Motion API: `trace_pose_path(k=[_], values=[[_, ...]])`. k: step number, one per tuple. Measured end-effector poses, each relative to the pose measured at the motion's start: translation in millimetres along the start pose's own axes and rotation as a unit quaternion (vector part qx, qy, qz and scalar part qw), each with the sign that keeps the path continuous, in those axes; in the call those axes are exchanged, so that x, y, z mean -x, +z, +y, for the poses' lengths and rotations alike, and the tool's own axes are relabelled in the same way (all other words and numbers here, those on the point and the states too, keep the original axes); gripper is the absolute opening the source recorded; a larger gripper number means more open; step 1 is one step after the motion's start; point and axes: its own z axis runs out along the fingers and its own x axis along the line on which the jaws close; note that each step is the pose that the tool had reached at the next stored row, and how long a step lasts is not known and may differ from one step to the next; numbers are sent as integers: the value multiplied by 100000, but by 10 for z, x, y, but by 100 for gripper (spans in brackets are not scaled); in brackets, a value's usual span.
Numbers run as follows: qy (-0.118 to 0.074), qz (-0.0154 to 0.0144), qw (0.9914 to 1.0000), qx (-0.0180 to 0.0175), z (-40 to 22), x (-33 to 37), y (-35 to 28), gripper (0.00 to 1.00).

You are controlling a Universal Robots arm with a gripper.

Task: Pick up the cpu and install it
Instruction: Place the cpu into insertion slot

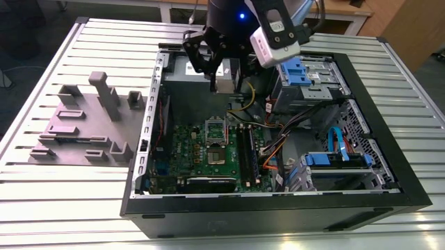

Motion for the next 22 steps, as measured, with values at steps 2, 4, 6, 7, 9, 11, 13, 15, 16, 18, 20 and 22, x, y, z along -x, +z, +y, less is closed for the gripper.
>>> trace_pose_path(k=[2,4,6,7,9,11,13,15,16,18,20,22], values=[[1,-2,100000,0,-8,16,36,47],[22,-6,100000,-15,-42,18,69,47],[47,-31,100000,-1,-75,19,105,47],[80,-38,100000,11,-83,20,125,47],[181,-31,100000,-7,-99,21,157,47],[269,-41,100000,8,-124,23,189,47],[375,-38,99999,56,-142,27,218,47],[401,-37,99999,109,-154,27,242,47],[404,-33,99999,110,-155,27,246,47],[400,-18,99999,91,-155,27,246,47],[398,-20,99999,100,-155,28,247,47],[398,-25,99999,107,-155,28,248,47]])
